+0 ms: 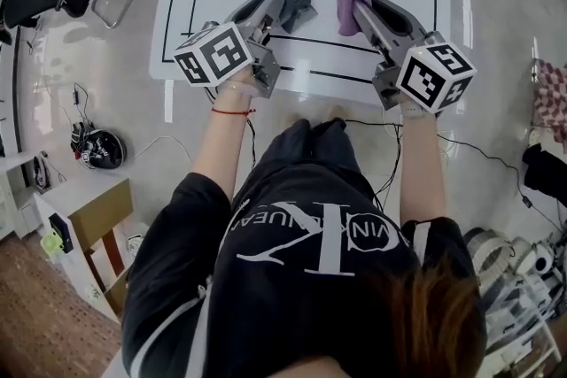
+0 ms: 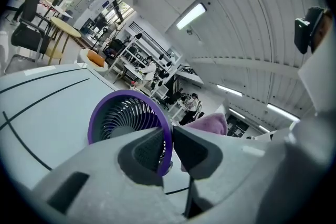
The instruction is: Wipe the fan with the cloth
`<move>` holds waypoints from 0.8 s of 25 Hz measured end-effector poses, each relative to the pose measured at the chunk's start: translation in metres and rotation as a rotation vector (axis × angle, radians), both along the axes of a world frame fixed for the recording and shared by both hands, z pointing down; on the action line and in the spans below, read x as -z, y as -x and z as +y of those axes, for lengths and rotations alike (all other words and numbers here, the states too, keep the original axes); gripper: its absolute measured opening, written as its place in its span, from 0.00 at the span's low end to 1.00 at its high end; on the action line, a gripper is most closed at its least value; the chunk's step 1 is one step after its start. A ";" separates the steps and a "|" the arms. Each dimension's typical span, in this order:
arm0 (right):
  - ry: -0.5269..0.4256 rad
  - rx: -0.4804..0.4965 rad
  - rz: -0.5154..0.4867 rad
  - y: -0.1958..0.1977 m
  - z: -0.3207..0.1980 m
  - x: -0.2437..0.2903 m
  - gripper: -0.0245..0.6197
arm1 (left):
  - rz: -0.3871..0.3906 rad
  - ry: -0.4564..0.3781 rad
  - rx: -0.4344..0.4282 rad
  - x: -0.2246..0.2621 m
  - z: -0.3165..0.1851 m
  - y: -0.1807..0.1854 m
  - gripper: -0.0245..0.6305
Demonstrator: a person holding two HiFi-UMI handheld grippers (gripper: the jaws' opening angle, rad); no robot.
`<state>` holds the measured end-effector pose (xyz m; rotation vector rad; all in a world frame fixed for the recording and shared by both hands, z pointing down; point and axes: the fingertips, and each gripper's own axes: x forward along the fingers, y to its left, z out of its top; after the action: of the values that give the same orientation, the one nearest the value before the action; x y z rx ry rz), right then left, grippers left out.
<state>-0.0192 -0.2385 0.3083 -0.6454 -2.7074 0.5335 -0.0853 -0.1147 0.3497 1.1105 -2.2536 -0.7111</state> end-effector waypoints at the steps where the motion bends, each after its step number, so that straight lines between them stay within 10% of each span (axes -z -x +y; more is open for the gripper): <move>1: 0.000 -0.006 0.004 -0.003 -0.003 -0.002 0.14 | -0.002 0.002 0.000 0.000 -0.002 0.000 0.14; 12: -0.020 -0.037 -0.002 -0.015 -0.006 -0.010 0.14 | -0.116 -0.084 0.074 0.011 0.022 -0.003 0.19; 20: -0.143 -0.055 -0.053 -0.018 0.007 -0.004 0.14 | -0.393 0.171 0.146 0.030 0.071 -0.013 0.05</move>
<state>-0.0009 -0.2316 0.3121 -0.5569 -2.7889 0.3355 -0.0728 -0.0434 0.3194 1.0839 -2.6904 -0.3665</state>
